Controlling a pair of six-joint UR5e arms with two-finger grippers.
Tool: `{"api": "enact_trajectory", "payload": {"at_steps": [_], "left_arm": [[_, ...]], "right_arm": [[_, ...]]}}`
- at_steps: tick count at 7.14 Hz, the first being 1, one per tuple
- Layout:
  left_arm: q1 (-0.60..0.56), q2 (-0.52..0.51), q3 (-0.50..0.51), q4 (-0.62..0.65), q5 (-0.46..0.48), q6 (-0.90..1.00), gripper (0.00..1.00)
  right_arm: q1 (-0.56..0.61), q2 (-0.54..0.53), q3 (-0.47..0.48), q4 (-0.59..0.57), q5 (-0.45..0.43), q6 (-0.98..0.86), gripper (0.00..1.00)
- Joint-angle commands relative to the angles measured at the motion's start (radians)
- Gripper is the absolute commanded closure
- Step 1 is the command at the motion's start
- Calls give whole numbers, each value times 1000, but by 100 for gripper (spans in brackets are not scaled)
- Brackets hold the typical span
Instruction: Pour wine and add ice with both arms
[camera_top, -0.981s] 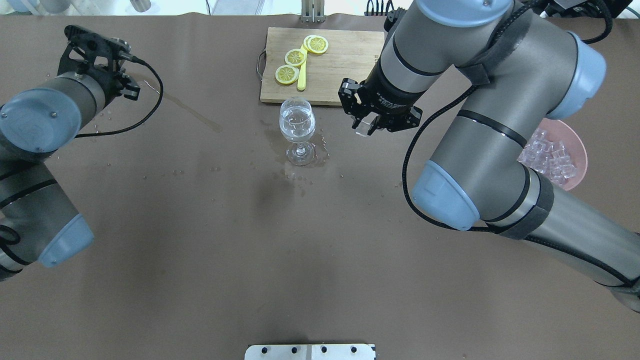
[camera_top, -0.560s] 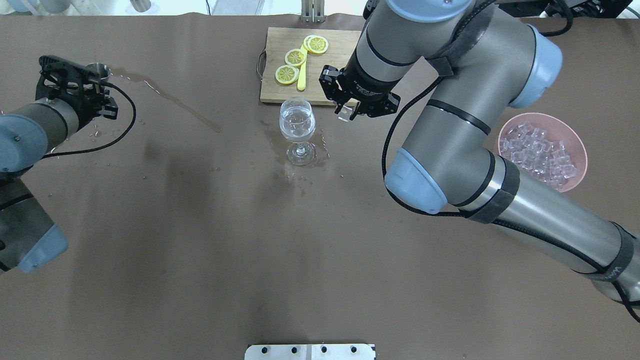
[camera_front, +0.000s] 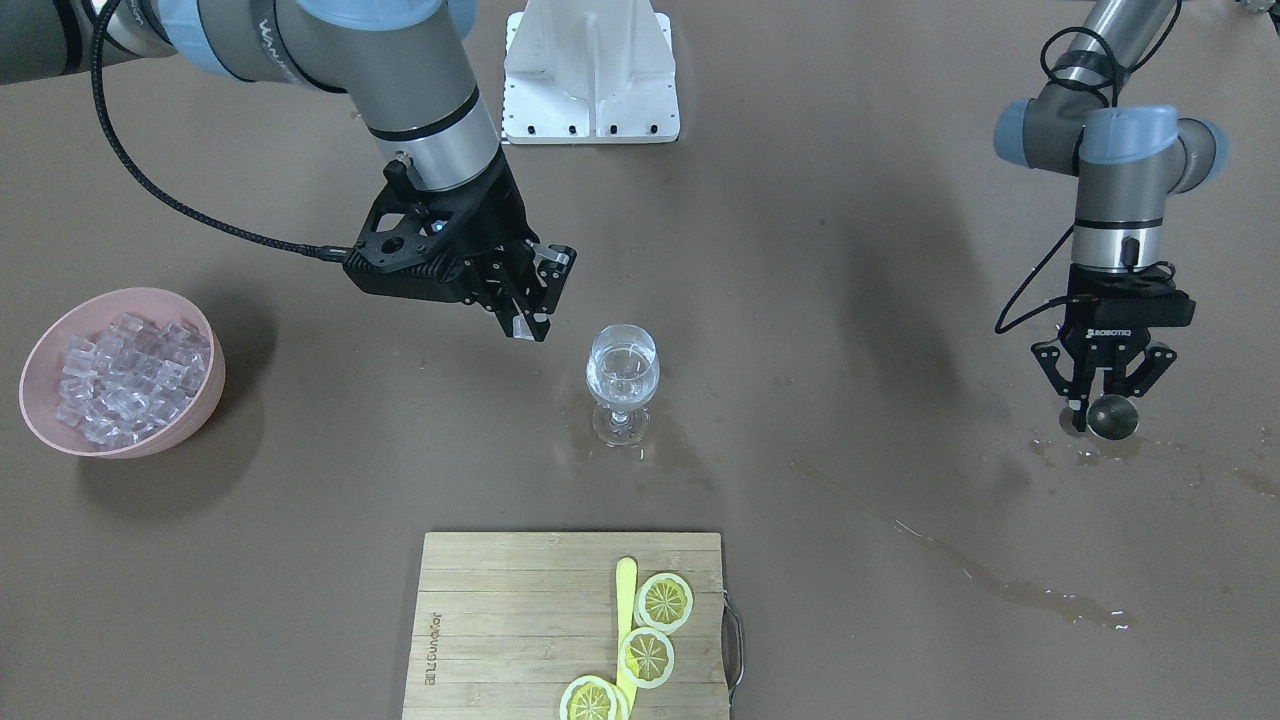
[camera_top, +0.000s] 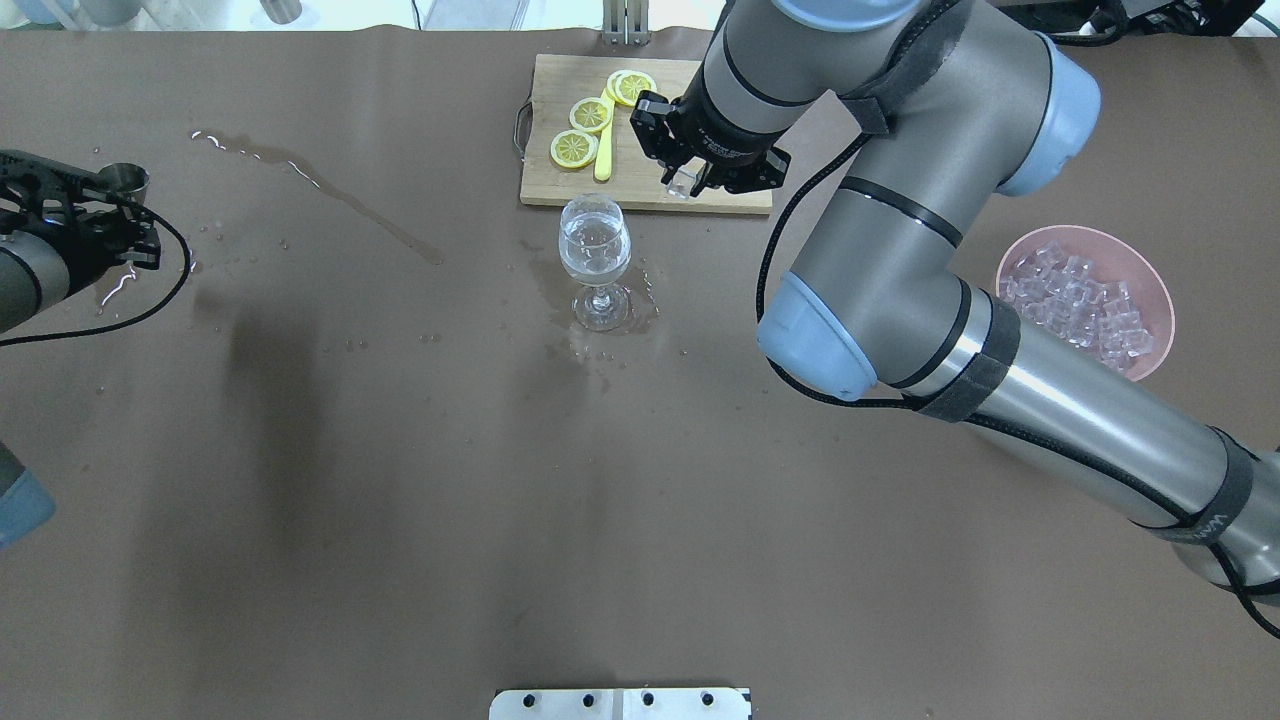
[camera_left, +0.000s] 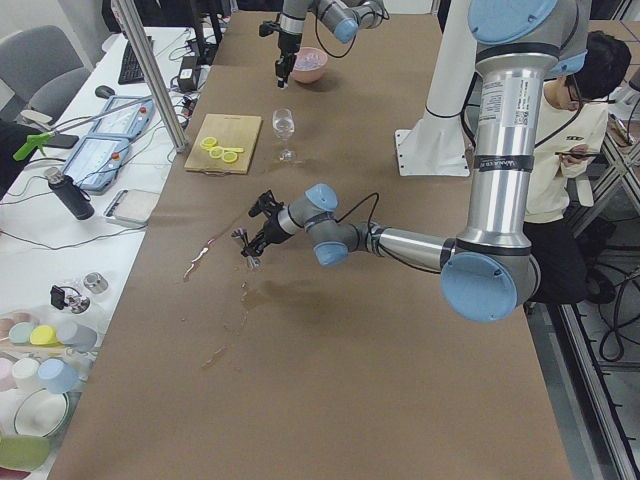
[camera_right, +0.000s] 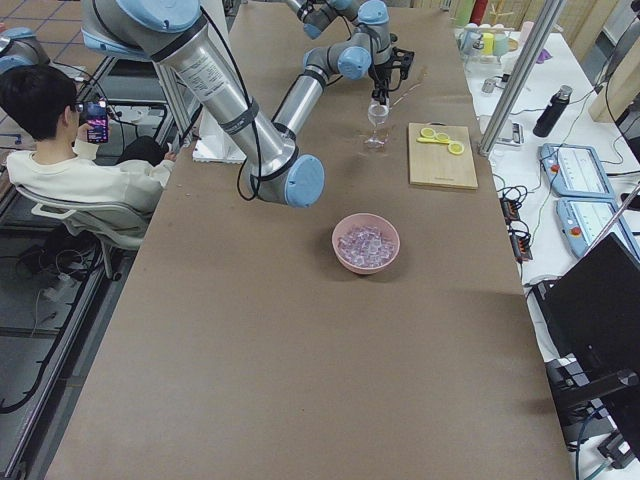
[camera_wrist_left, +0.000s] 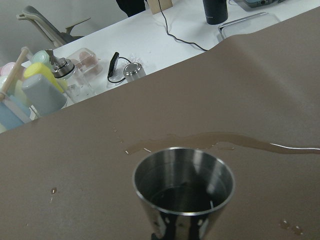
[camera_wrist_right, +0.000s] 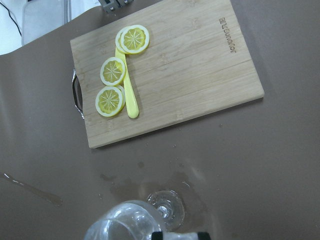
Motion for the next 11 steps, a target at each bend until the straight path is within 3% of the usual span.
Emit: {"api": "enact_trajectory", "payload": {"at_steps": [1,3,8,11], "left_arm": [[-40,6,108,-129,-44,-3,100],[-48,8,157,-248,-75,-29,100],[-48,12,358,-568,-67,-140,100],[-48,26,383,-638,-24,-184,100]], "right_arm": [[4,7,-77,144,-35,3,100],[-1,86,-166,195,-44,35,100],[-91,90,-166,232,-87,82,100],[-92,68,-154,234,-87,85,100]]}}
